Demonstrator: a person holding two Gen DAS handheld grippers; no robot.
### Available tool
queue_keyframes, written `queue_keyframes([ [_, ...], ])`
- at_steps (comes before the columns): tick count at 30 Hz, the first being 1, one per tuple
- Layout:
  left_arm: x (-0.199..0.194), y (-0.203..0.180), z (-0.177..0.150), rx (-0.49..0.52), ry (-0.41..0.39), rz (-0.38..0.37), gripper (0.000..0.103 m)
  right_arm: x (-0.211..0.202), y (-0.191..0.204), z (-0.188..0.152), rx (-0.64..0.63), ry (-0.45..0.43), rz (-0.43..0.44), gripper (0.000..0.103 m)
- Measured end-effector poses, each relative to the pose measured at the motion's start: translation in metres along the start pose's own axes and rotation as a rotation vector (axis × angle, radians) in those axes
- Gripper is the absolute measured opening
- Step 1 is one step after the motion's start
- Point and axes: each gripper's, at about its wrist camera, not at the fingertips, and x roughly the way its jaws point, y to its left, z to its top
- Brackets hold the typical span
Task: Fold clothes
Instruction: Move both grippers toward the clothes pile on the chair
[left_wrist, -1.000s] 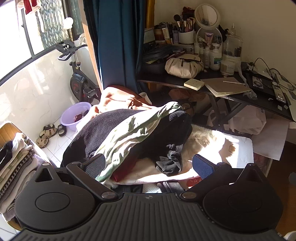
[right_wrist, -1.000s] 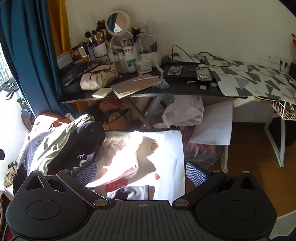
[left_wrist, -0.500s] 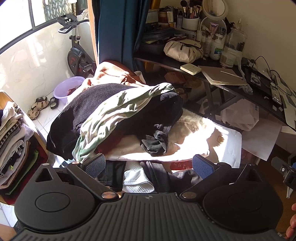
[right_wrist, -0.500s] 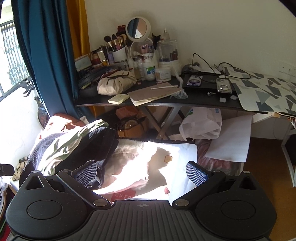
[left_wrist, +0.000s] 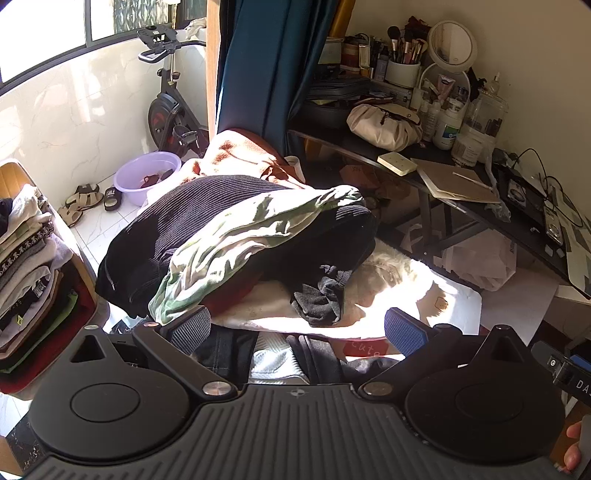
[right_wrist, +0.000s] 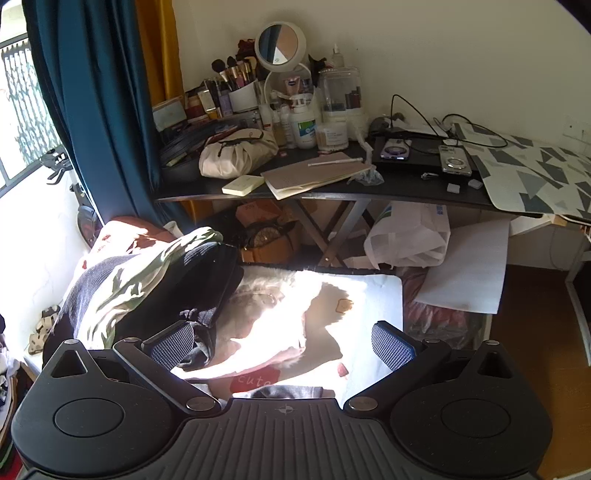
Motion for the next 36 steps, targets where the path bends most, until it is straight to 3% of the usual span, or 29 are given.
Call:
queue_keyframes([
  [5, 0.01, 0.025, 0.002, 0.039, -0.042, 0.036, 0.102, 0.013, 0.006, -0.003, 0.078, 0.068, -0.008, 0.102],
  [12, 0.051, 0.08, 0.024, 0.077, -0.068, 0.033, 0.102, 0.03, 0.046, -0.004, 0.048, 0.053, -0.096, 0.102],
  [16, 0.079, 0.112, 0.042, 0.117, -0.106, 0.03, 0.102, 0.05, 0.084, 0.006, -0.025, 0.048, -0.195, 0.102],
  [21, 0.109, 0.156, 0.061, 0.135, -0.134, -0.044, 0.102, 0.083, 0.114, 0.033, 0.078, 0.048, -0.311, 0.102],
  [28, 0.154, 0.214, 0.087, -0.006, -0.01, -0.083, 0.102, 0.104, 0.156, 0.064, 0.166, 0.001, -0.282, 0.102],
  [36, 0.192, 0.24, 0.089, -0.012, 0.069, -0.093, 0.102, 0.109, 0.184, 0.061, 0.159, 0.005, -0.347, 0.098],
])
